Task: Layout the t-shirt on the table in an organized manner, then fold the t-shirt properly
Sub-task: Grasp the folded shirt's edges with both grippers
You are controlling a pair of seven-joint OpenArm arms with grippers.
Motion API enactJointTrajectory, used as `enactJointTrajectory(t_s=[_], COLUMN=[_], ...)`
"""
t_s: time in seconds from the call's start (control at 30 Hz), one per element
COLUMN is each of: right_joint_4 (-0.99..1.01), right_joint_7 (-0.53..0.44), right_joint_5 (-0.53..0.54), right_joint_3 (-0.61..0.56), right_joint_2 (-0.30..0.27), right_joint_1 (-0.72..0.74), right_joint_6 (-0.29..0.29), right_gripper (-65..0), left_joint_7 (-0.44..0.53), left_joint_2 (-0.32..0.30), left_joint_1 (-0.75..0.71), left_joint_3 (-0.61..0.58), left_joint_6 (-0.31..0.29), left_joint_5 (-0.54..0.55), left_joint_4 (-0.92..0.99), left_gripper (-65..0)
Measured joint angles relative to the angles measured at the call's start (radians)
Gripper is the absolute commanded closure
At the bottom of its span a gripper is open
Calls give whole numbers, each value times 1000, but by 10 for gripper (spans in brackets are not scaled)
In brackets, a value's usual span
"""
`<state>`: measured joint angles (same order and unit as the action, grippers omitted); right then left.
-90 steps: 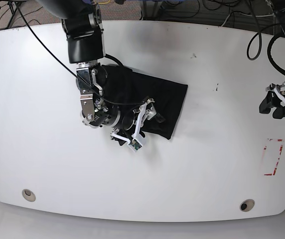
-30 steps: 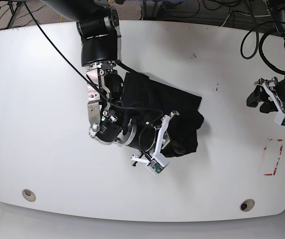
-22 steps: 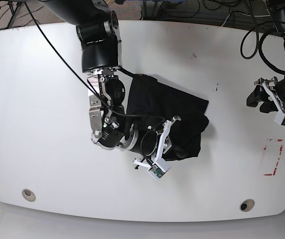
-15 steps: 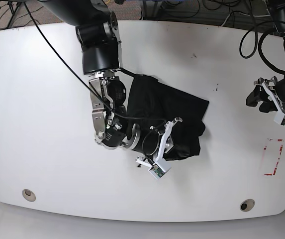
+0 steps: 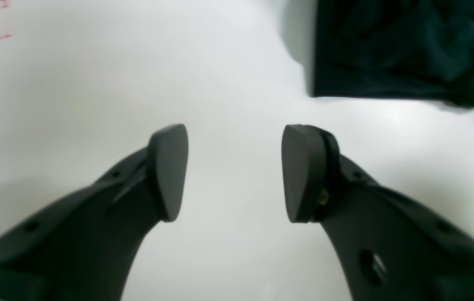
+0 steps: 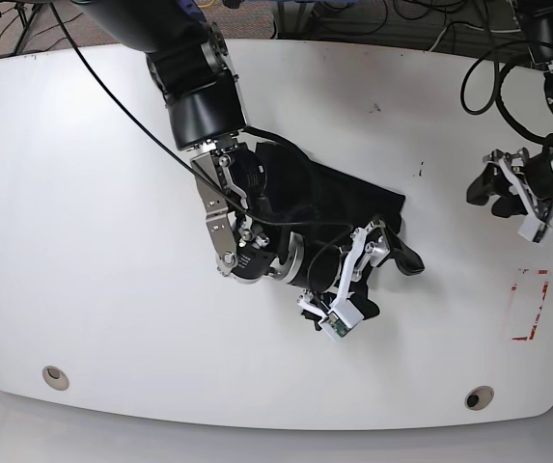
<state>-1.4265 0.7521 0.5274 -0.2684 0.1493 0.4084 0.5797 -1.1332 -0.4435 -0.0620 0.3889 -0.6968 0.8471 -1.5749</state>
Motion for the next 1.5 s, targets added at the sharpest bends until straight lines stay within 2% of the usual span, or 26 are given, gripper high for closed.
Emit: enactJointTrajectory(t_s=[0.17, 0.33, 0.4, 0.5, 0.53, 0.63, 0.73, 0.8, 0.97, 1.07, 1.17, 1.33, 1.5], right_joint_4=[-91, -151, -173, -191, -192, -205, -212, -211, -136, -64, 7, 145, 264], right_joint_7=[-22, -9, -8, -7, -8, -7, -10, -11, -24, -89, -159, -250, -348], right_joint_5=[53, 23, 23, 22, 24, 24, 31, 29, 26, -5, -35, -126, -174], right_joint_3=[49, 104, 117, 124, 124, 118, 116, 117, 117, 116, 117, 119, 118], right_joint_2=[-49, -153, -192, -230, -235, -251, -259, -262, -278, -290, -297, -297, -293], right_joint_1=[-15, -74, -108, -152, -163, -194, -216, -225, -214, -211, -207, -190, -174], right_joint_6=[-18, -47, -45, -45, -45, -35, -27, -27, -29, -16, 31, 97, 114], right_gripper=[-612, -607, -572, -477, -414, -281, -173, -130, -135, -138, -138, -135, -133], left_joint_7=[-6, 4, 3, -6, -5, 0, 8, 7, 24, 50, 82, 153, 193], left_joint_2=[10, 38, 58, 91, 101, 145, 189, 218, 295, 338, 357, 356, 312], left_joint_1=[43, 108, 123, 148, 159, 183, 204, 216, 225, 218, 211, 206, 209], left_joint_3=[-88, -170, -190, -220, -224, -235, -251, -277, -360, -413, -441, -450, -450], left_joint_6=[0, 0, 0, 0, 0, 0, 0, 0, 0, 0, 0, 0, 0], left_joint_5=[-5, 1, 0, -5, -7, -5, -13, -57, -221, -301, -352, -403, -396], left_joint_4=[0, -3, -7, -31, -37, -72, -83, -82, -78, -73, -34, 90, 203], left_gripper=[-338, -338, -338, -338, -338, -338, -338, -338, -338, -338, -338, -338, -338])
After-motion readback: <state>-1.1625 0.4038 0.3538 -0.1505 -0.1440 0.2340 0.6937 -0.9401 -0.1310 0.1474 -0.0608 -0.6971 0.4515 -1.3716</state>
